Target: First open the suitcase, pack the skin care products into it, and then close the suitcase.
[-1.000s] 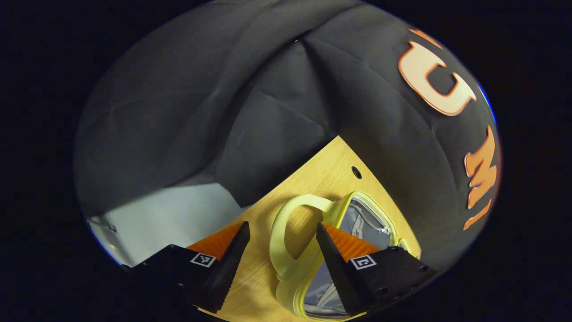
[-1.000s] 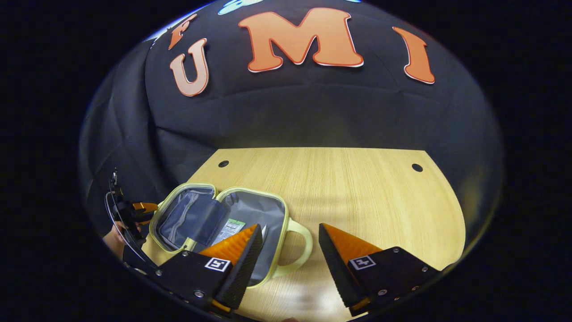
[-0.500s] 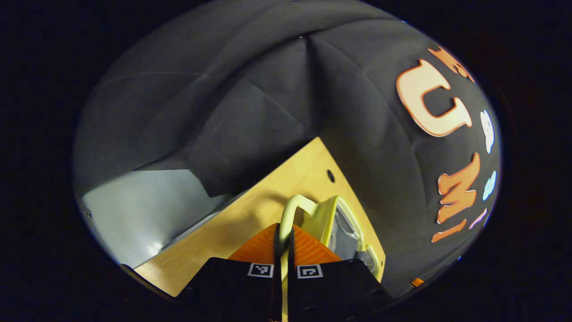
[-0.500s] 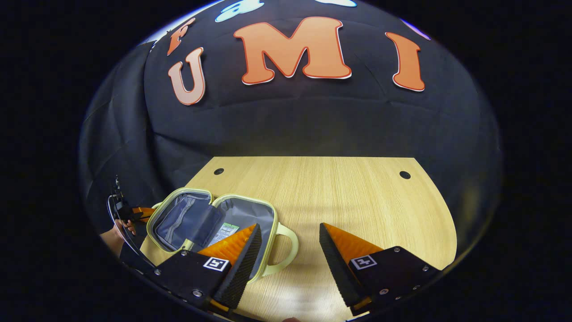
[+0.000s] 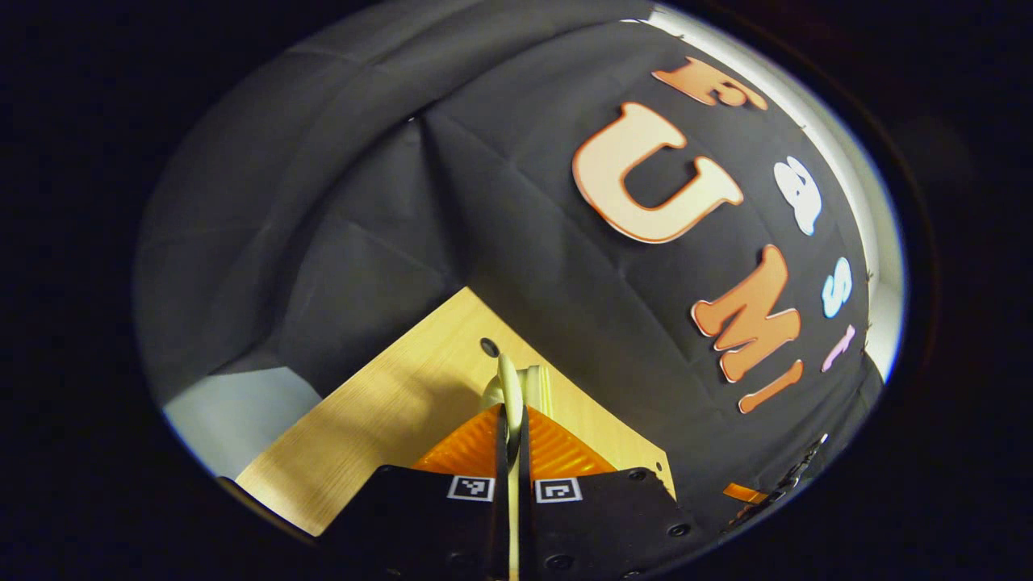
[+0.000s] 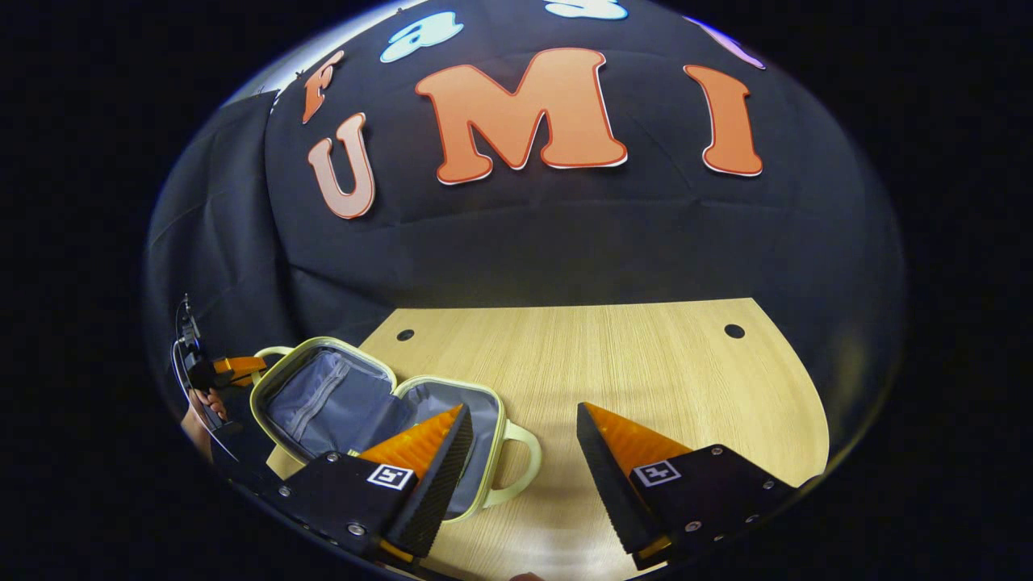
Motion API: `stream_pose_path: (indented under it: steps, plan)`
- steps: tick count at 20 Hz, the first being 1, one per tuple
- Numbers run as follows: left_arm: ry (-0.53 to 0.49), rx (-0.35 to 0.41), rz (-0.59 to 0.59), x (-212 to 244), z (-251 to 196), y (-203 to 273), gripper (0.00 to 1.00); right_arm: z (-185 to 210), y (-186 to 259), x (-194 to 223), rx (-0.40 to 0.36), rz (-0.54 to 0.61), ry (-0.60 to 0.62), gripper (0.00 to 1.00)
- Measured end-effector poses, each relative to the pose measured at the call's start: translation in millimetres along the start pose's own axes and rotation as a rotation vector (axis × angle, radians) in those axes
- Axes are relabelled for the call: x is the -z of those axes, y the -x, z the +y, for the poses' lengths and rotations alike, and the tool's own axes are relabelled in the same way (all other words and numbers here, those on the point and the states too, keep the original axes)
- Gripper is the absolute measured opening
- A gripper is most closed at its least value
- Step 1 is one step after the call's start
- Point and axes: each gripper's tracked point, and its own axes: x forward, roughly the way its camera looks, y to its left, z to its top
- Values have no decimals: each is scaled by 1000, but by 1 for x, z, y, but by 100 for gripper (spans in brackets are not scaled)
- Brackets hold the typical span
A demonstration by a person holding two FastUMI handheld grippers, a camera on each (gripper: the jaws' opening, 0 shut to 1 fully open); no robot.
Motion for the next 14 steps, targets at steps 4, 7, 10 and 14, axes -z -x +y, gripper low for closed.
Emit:
stream_pose_path:
  steps: [4, 7, 10, 14]
  plan:
    - [-71, 55, 11, -3, -58, 6, 4, -16, 5, 1, 4, -5, 15, 84]
    - [-149, 118, 26, 6, -107, 13, 4, -25, 9, 3, -8, -8, 14, 84]
    - [-214, 175, 43, 25, -157, 16, 4, -35, 9, 1, -29, -15, 17, 84]
    - [-234, 209, 47, 48, -201, 11, 4, -52, 10, 8, -50, -6, -1, 84]
